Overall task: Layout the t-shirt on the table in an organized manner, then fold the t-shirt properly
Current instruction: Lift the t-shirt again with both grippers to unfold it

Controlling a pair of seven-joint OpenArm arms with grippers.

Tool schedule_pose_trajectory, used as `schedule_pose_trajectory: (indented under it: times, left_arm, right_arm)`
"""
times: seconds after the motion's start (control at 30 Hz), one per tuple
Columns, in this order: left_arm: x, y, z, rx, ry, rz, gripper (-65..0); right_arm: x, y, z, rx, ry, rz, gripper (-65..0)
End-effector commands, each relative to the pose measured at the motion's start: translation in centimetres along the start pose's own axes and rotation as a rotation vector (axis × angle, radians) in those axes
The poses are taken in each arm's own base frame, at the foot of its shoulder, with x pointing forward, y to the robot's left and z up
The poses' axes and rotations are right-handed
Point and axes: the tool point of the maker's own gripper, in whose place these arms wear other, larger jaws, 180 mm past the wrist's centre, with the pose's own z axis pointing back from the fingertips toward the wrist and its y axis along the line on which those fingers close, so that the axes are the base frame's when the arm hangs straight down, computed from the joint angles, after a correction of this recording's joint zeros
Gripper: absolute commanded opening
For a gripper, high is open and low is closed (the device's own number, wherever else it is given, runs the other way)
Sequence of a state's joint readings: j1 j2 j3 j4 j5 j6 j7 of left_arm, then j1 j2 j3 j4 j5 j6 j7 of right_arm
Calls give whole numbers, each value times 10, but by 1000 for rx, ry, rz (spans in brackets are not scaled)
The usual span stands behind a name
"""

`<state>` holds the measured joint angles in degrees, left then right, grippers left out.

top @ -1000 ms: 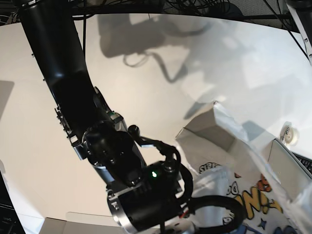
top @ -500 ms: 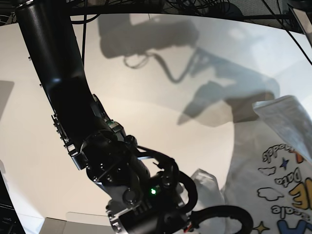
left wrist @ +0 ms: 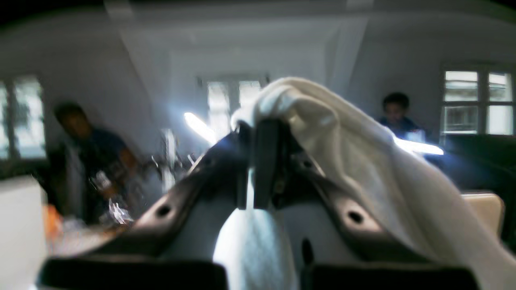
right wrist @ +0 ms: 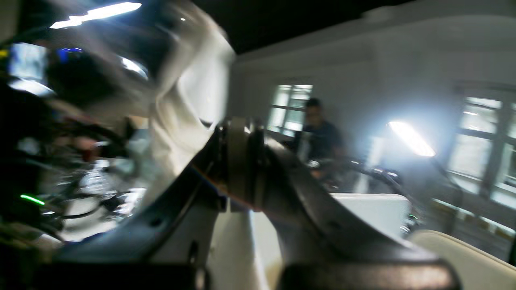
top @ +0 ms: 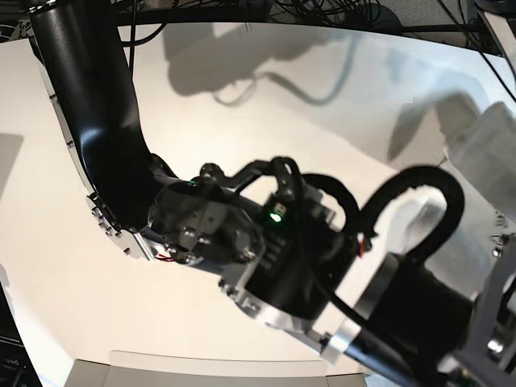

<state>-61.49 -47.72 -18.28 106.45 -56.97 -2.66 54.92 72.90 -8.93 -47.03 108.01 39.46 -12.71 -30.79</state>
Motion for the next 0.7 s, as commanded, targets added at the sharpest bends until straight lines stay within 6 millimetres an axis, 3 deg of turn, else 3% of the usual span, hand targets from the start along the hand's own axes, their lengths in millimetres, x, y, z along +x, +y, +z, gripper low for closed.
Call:
schedule_pose_trajectory:
  times: [0.0,0.07,0.13,0.2,0.33,0.43,0.53,0.67]
  left_arm:
    - [-5,-6,-3,-20,-10,21,-650]
    - [-40,-19,-10,-52,46,88,-650]
    - [-83,-44,-18,-107,134,133,-650]
    - [-129,-73,-21,-169,235,174,-650]
    - [-197,-136,-18,-291,377,276,-650]
    - [-241,-178,-8,-356,471,374,-650]
    - [-284,-217,7,-403,577,461,-650]
    - [-338,-260,32,-409,707,521,-650]
  right_arm:
    - [27,2,1,2,-81,17,-650]
    - [37,9,6,20,-110,17,-650]
    - [32,5,13,2,-112,-21,-650]
    - [28,-2,23,-25,-118,-64,-650]
    - [14,-28,47,-132,-131,-158,-650]
    - [-29,-65,80,-260,-43,-191,-650]
    - [-85,-102,134,-416,99,-207,-650]
    - [-150,-125,213,-580,295,-238,-650]
